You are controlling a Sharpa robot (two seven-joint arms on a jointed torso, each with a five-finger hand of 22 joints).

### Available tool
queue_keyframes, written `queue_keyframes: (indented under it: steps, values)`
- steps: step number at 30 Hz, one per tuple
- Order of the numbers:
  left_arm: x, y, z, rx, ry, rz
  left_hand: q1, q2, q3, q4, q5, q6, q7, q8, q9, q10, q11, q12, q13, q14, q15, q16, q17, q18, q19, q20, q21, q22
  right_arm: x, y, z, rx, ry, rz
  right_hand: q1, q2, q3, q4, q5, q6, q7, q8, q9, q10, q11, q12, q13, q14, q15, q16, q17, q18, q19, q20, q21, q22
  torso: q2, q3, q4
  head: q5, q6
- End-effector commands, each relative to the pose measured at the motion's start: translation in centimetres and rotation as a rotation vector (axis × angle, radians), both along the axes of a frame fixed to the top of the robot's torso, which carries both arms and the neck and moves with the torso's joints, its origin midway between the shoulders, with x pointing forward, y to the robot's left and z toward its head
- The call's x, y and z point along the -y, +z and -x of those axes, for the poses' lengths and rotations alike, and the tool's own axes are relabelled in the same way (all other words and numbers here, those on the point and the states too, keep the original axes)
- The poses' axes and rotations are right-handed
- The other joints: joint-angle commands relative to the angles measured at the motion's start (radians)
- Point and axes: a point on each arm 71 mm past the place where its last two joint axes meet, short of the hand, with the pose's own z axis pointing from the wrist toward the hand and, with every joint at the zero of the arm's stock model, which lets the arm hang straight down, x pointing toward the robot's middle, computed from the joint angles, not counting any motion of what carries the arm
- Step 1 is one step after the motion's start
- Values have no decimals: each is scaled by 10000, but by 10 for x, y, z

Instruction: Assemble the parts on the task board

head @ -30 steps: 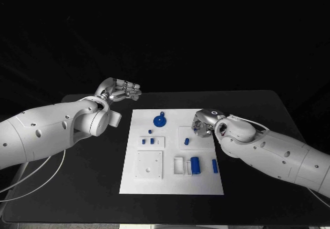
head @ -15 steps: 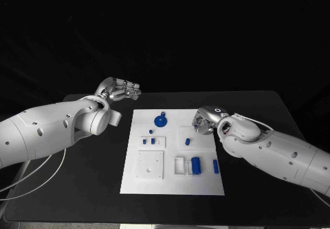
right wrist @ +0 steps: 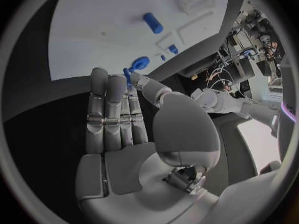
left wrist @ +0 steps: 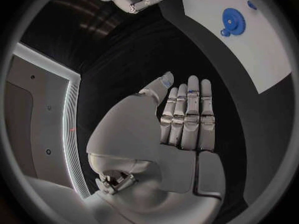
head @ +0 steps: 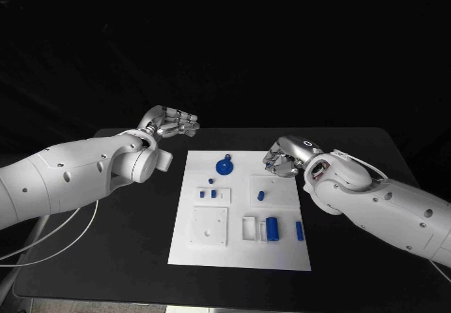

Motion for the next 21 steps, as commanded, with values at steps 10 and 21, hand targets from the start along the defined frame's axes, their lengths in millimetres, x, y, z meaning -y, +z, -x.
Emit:
queue_keyframes:
  steps: [10, 21]
  values:
    - [9, 1, -7, 83, 7, 110, -46, 98, -70, 1, 14, 18, 22, 1, 2, -110, -4, 27, -3, 68, 8, -22, 16, -123, 70, -1, 39, -35, -48, -10, 32, -1316, 1499, -3343, 6, 321, -305, -54, 360, -29, 36, 38, 1, 37, 3, 27, 14, 32, -47, -54, -62, 194, 134, -1, -259, 75, -127, -83, -26, 910, -22]
    - [20, 1, -11, 196, -93, 7, -33, 107, -67, -7, 16, 14, 26, -2, 2, -113, -2, 26, -3, 71, 6, -21, 17, -120, 72, -4, 43, -39, -80, -36, 48, -1254, 2075, -2822, 18, 399, -313, -160, 203, -35, 38, 39, 5, 38, 6, 27, 14, 39, -47, -48, -75, 209, 177, 1, -327, 144, -174, -155, 2, 1796, -340]
